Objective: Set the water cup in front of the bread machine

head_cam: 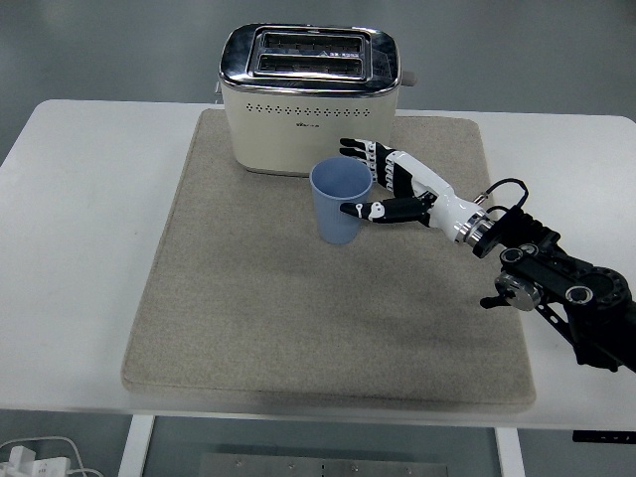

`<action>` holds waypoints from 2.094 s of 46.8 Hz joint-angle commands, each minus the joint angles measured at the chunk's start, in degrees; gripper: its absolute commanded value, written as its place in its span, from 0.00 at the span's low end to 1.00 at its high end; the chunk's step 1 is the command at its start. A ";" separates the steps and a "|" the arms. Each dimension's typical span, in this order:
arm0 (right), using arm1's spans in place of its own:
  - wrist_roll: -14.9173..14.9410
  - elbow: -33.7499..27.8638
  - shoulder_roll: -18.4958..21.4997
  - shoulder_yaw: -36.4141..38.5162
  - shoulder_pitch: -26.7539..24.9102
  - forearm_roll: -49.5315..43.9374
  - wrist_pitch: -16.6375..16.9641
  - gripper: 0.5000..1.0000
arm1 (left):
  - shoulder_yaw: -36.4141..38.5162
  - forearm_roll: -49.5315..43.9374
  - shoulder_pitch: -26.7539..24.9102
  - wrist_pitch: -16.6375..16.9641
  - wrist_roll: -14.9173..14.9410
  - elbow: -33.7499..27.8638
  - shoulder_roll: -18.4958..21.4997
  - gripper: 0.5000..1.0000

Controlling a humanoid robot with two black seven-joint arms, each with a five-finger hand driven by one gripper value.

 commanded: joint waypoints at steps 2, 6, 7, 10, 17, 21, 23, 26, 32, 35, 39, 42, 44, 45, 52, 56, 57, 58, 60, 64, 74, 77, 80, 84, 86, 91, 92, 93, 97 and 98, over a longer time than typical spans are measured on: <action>0.00 0.03 -0.22 0.00 -0.09 0.01 0.97 0.85 | 0.00 0.00 0.00 0.07 0.00 0.00 0.00 1.00; 0.00 0.03 -0.65 0.00 -0.09 0.01 1.67 0.85 | 0.00 0.00 0.00 0.07 0.00 0.00 0.00 1.00; 0.00 0.03 -0.74 0.00 -0.09 0.01 1.67 0.85 | 0.00 0.00 0.00 -0.02 0.00 0.00 0.00 1.00; 0.00 0.03 -1.01 0.08 -0.09 0.01 1.85 0.85 | 0.00 0.00 0.00 -0.02 0.00 0.00 0.00 1.00; 0.00 0.38 -1.45 0.00 0.00 0.01 2.81 0.85 | 0.00 0.00 0.00 -0.02 0.00 0.00 0.00 1.00; 0.00 0.47 -2.15 0.08 0.08 0.01 2.90 0.85 | 0.00 0.00 0.00 -0.02 0.00 0.00 0.00 1.00; 0.00 0.47 -2.24 0.08 0.09 0.01 3.08 0.85 | 0.00 0.00 0.00 0.07 0.00 0.00 0.00 1.00; 0.00 0.39 -2.33 0.00 0.09 0.01 3.95 0.85 | 0.00 0.00 0.00 -0.02 0.00 0.00 0.00 1.00; 0.00 0.47 -2.50 0.00 0.53 0.01 4.84 0.85 | 0.00 0.00 0.00 -0.02 0.00 0.00 0.00 1.00; 0.00 0.47 -3.11 0.00 0.61 0.01 4.93 0.85 | 0.00 0.00 0.00 -0.02 0.00 0.00 0.00 1.00; 0.00 0.47 -3.56 0.00 0.70 0.01 5.01 0.85 | 0.00 0.00 0.00 -0.02 0.00 0.00 0.00 1.00; 0.00 0.47 -3.64 0.00 0.88 0.01 5.27 0.85 | 0.00 0.00 0.00 -0.02 0.00 0.00 0.00 1.00; 0.00 0.47 -3.82 0.00 0.96 0.01 5.63 0.85 | 0.00 0.00 0.00 -0.02 0.00 0.00 0.00 1.00; 0.00 0.47 -3.99 0.00 0.96 0.01 5.80 0.85 | 0.00 0.00 0.00 -0.02 0.00 0.00 0.00 1.00; 0.00 0.39 -4.61 0.08 1.05 0.09 5.89 0.85 | 0.00 0.00 0.00 0.07 0.00 0.00 0.00 1.00; 0.00 0.39 -5.49 0.17 1.05 0.18 5.89 0.85 | 0.00 0.00 0.00 -0.02 0.00 0.00 0.00 1.00; 0.09 0.39 -5.58 0.26 1.05 0.18 5.89 0.85 | 0.00 0.00 0.00 -0.02 0.00 0.00 0.00 1.00; 0.09 0.39 -5.58 0.52 1.05 0.18 5.89 0.85 | 0.00 0.00 0.00 0.07 0.00 0.00 0.00 1.00; 0.09 0.39 -5.67 1.31 0.97 0.18 5.98 0.85 | 0.00 0.00 0.00 -0.02 0.00 0.00 0.00 1.00; 0.09 0.39 -5.75 2.02 0.96 0.18 6.33 0.85 | 0.00 0.00 0.00 0.07 0.00 0.00 0.00 1.00; 0.09 0.30 -8.56 2.19 1.05 5.27 6.42 0.85 | 0.00 0.00 0.00 -0.02 0.00 0.00 0.00 1.00; 0.09 0.12 -9.62 2.11 1.05 7.64 6.33 0.85 | 0.00 0.00 0.00 0.07 0.00 0.00 0.00 1.00; 0.00 -0.23 -10.24 2.11 1.05 9.32 6.16 0.86 | 0.00 0.00 0.00 0.07 0.00 0.00 0.00 1.00; -0.26 -0.32 -10.68 2.11 1.05 10.72 5.81 0.85 | 0.00 0.00 0.00 -0.02 0.00 0.00 0.00 1.00; -0.44 -0.41 -10.68 2.19 0.97 11.43 5.54 0.86 | 0.00 0.00 0.00 -0.02 0.00 0.00 0.00 1.00; -0.70 -0.58 -10.76 2.90 0.96 14.33 4.66 0.86 | 0.00 0.00 0.00 -0.02 0.00 0.00 0.00 1.00; -0.79 -0.58 -10.76 2.90 0.96 15.03 4.49 0.86 | 0.00 0.00 0.00 -0.02 0.09 0.00 0.00 1.00; -0.79 -0.58 -10.76 2.98 0.96 15.56 4.22 0.85 | 0.00 0.00 0.00 -0.02 0.00 0.00 0.00 1.00; -1.05 -0.67 -10.68 2.98 0.96 17.40 3.43 0.86 | 0.00 0.00 0.00 -0.02 0.00 0.00 0.00 1.00; -1.40 -0.58 -10.68 3.07 0.96 17.93 3.26 0.86 | 0.00 0.00 0.00 -0.02 0.00 0.00 0.00 1.00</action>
